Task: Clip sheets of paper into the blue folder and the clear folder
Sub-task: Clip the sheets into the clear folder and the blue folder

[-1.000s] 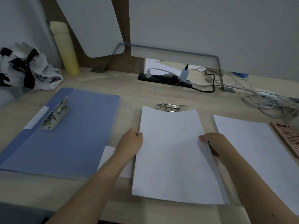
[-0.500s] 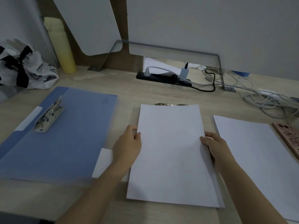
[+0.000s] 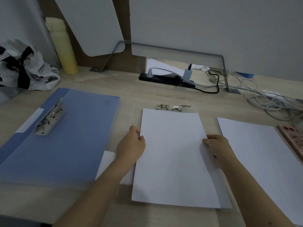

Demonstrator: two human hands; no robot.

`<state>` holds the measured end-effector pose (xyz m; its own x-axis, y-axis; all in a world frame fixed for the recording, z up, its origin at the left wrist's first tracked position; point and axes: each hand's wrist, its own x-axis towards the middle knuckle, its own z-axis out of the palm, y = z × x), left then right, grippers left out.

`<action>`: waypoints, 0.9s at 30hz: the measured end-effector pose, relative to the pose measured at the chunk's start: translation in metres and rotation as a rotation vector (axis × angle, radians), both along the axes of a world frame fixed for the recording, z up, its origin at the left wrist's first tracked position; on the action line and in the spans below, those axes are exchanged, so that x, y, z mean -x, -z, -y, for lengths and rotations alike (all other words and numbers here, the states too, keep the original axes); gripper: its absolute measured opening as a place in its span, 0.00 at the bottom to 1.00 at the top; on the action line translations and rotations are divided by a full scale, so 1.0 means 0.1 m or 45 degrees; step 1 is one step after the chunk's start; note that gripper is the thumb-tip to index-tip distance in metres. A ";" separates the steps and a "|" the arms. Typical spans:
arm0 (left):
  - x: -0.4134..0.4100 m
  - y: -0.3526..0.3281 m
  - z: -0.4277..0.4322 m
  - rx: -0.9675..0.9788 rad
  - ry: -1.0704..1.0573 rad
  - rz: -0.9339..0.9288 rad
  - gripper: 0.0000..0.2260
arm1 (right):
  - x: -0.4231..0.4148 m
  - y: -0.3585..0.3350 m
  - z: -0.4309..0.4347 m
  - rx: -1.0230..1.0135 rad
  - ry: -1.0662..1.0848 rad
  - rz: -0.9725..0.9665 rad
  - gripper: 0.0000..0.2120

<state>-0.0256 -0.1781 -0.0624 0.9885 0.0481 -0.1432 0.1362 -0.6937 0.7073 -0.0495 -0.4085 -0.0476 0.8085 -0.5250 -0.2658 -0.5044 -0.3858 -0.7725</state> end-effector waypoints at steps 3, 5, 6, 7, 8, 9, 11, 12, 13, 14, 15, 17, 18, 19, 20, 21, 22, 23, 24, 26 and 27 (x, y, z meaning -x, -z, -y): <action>0.00 0.00 0.01 0.012 -0.001 0.012 0.10 | 0.02 -0.01 -0.04 -0.052 0.036 0.048 0.10; -0.01 0.00 0.00 0.053 -0.019 0.025 0.10 | 0.03 -0.01 -0.07 -0.067 0.044 0.087 0.10; -0.01 0.00 0.00 0.078 -0.026 0.026 0.11 | 0.02 -0.01 -0.07 -0.074 0.045 0.101 0.10; -0.02 -0.01 -0.01 0.096 -0.027 0.023 0.11 | 0.01 0.00 -0.06 -0.078 0.044 0.100 0.10; -0.03 -0.01 -0.01 0.109 -0.029 0.019 0.11 | -0.01 0.01 -0.05 -0.080 0.044 0.092 0.10; -0.04 0.00 -0.01 0.122 -0.036 0.015 0.11 | -0.03 0.02 -0.04 -0.079 0.043 0.078 0.10; -0.06 -0.01 0.01 0.120 -0.058 0.022 0.11 | -0.07 0.02 -0.04 -0.069 0.037 0.062 0.13; -0.06 -0.01 0.02 0.094 -0.066 0.033 0.11 | -0.09 0.02 -0.04 -0.051 0.033 0.066 0.13; -0.06 -0.01 0.04 0.059 -0.073 0.046 0.11 | -0.11 0.02 -0.05 -0.022 0.029 0.083 0.13; -0.05 -0.02 0.05 0.021 -0.080 0.060 0.11 | -0.12 0.02 -0.06 0.023 0.017 0.102 0.13; -0.05 -0.02 0.07 -0.022 -0.084 0.075 0.12 | -0.14 0.02 -0.08 0.086 -0.002 0.112 0.13; -0.04 -0.03 0.09 -0.121 -0.085 0.100 0.13 | -0.16 0.04 -0.10 0.214 -0.044 0.112 0.14; -0.04 -0.03 0.09 -0.171 -0.084 0.113 0.14 | -0.16 0.05 -0.10 0.252 -0.062 0.118 0.14; -0.04 -0.03 0.09 -0.215 -0.082 0.128 0.15 | -0.17 0.07 -0.10 0.268 -0.079 0.124 0.14; -0.05 -0.02 0.08 -0.251 -0.076 0.145 0.15 | -0.16 0.09 -0.10 0.275 -0.087 0.135 0.15; -0.05 -0.02 0.07 -0.274 -0.069 0.163 0.15 | -0.15 0.11 -0.10 0.279 -0.089 0.147 0.15; -0.05 -0.01 0.06 -0.282 -0.064 0.172 0.15 | -0.15 0.14 -0.10 0.281 -0.092 0.164 0.15; -0.06 0.00 0.05 -0.271 -0.062 0.179 0.15 | -0.14 0.15 -0.09 0.288 -0.095 0.187 0.15; -0.06 0.01 0.03 -0.246 -0.064 0.176 0.15 | -0.14 0.17 -0.09 0.299 -0.097 0.209 0.15; -0.07 0.03 -0.01 -0.180 -0.076 0.158 0.14 | -0.17 0.21 -0.10 0.314 -0.087 0.237 0.14; -0.08 0.03 -0.02 -0.158 -0.077 0.147 0.14 | -0.18 0.22 -0.10 0.321 -0.085 0.241 0.14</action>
